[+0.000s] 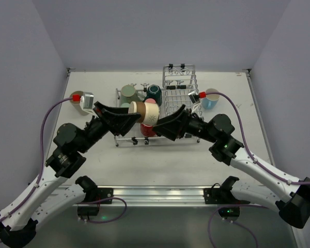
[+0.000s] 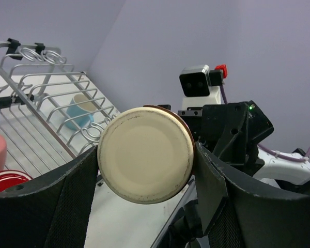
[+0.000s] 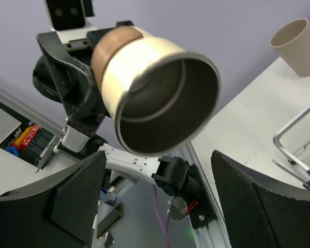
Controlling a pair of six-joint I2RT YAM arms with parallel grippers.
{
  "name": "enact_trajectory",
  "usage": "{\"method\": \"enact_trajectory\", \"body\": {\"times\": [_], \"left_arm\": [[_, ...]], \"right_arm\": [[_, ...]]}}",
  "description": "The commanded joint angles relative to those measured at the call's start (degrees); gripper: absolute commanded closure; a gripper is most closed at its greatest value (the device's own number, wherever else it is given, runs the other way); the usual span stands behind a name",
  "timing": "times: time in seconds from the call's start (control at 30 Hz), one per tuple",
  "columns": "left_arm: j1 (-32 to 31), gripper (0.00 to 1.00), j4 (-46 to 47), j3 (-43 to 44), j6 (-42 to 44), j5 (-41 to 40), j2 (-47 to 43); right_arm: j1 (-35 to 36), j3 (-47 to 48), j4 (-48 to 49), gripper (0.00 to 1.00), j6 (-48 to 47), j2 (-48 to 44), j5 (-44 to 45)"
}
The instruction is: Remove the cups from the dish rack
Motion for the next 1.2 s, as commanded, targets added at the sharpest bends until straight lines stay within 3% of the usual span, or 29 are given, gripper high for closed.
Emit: {"method": "enact_trajectory", "body": {"times": [0.0,0.2,0.37,0.47,0.6,0.63,0.67,0.7,0.77,0.8,0.87,1.0,1.17], "left_arm": [[0.4,0.63,6.4,-0.8,-2.9,3.7,-0.2],[0.4,0.64,6.2,-1.6,-3.0,2.7,-0.8],[0.4,0.64,9.2,-3.2,-5.1,6.6,1.1],[0.3,0.62,9.5,-3.5,-5.3,7.4,1.7],[0.3,0.55,8.9,-3.5,-4.1,7.6,1.6],[0.3,0.5,8.4,-3.3,-3.6,7.4,1.5],[0.3,0.43,7.6,-2.8,-2.7,7.0,1.1],[0.3,0.24,4.3,-2.1,-0.3,5.2,0.7],[0.2,0.05,-1.9,0.5,2.5,2.6,-0.6],[0.2,0.01,-3.4,1.5,5.5,-0.4,-1.2],[0.2,0.0,-8.9,3.9,8.7,-3.6,-2.8],[0.3,0.0,-24.1,6.9,17.4,-14.2,-3.5],[0.3,0.0,-31.6,1.9,22.1,-20.2,-5.8]], "right_arm": [[1.0,5.1,4.6,0.16,-1.2,1.2,-0.1],[1.5,4.3,4.2,0.16,-2.7,0.3,2.6],[1.6,7.3,4.5,0.18,-3.4,3.0,1.9],[1.6,7.9,8.2,0.34,-2.0,4.3,1.6],[1.6,9.0,8.5,0.77,-2.0,4.8,2.4],[1.6,9.1,7.6,0.96,-2.5,4.5,2.9],[1.6,9.0,6.6,1.0,-3.0,3.4,5.1],[1.6,8.8,3.6,1.0,-3.6,2.7,6.1],[1.5,9.4,-4.2,1.0,-7.2,0.5,10.1],[1.5,9.9,-7.3,1.0,-8.8,-0.4,11.9],[1.3,11.9,-17.1,1.0,-14.1,-2.2,15.7],[-2.3,20.4,-38.4,1.0,-24.2,-3.7,32.2],[-23.2,29.5,-56.6,1.0,-30.4,0.4,35.8]]}}
